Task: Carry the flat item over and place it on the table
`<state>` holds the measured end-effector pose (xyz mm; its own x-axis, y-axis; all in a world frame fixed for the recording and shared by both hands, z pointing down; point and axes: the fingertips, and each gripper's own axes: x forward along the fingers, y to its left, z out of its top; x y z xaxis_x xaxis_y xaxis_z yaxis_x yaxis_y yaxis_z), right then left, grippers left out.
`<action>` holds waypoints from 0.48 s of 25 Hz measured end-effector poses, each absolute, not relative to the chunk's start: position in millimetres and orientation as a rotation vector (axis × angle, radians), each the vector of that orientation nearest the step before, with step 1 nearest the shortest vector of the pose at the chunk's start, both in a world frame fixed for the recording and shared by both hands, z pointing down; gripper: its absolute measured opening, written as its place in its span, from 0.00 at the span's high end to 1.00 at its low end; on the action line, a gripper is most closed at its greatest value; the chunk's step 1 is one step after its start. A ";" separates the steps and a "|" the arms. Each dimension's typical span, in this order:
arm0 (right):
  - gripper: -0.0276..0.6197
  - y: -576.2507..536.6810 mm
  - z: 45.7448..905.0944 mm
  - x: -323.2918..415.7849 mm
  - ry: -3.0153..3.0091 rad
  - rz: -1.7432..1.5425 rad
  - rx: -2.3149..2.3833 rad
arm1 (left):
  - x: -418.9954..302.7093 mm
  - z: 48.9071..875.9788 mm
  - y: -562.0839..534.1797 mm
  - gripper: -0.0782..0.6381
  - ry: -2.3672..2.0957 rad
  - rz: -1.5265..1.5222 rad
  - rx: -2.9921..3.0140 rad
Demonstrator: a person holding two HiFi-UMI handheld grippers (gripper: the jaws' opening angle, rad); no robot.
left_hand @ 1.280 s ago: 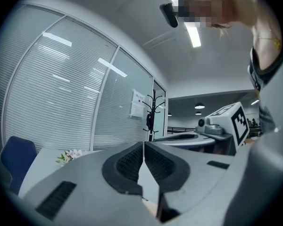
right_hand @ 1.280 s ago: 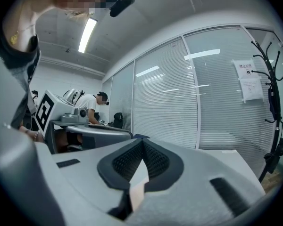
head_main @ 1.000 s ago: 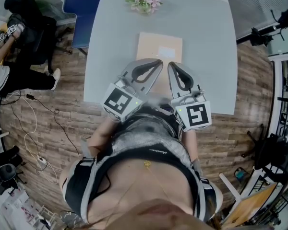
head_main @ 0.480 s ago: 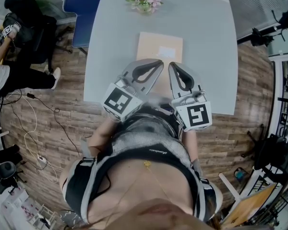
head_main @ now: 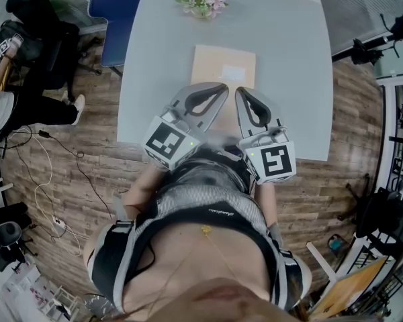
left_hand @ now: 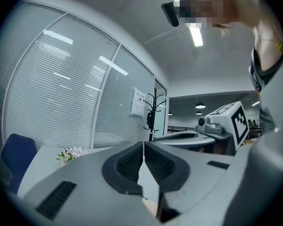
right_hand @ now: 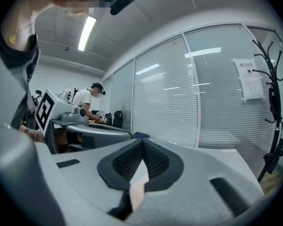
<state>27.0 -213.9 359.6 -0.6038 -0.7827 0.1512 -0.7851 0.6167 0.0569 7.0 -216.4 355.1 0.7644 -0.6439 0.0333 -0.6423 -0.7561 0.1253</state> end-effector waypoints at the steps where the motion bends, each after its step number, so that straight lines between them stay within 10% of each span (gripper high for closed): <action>1: 0.95 -214.0 359.9 27.1 -2.676 0.023 1.308 | 6.8 354.7 -216.4 0.87 -1.037 -0.013 2.826; 12: 0.95 -214.6 362.1 26.9 -2.661 0.028 1.303 | 7.6 358.0 -217.5 0.87 -1.036 -0.021 2.837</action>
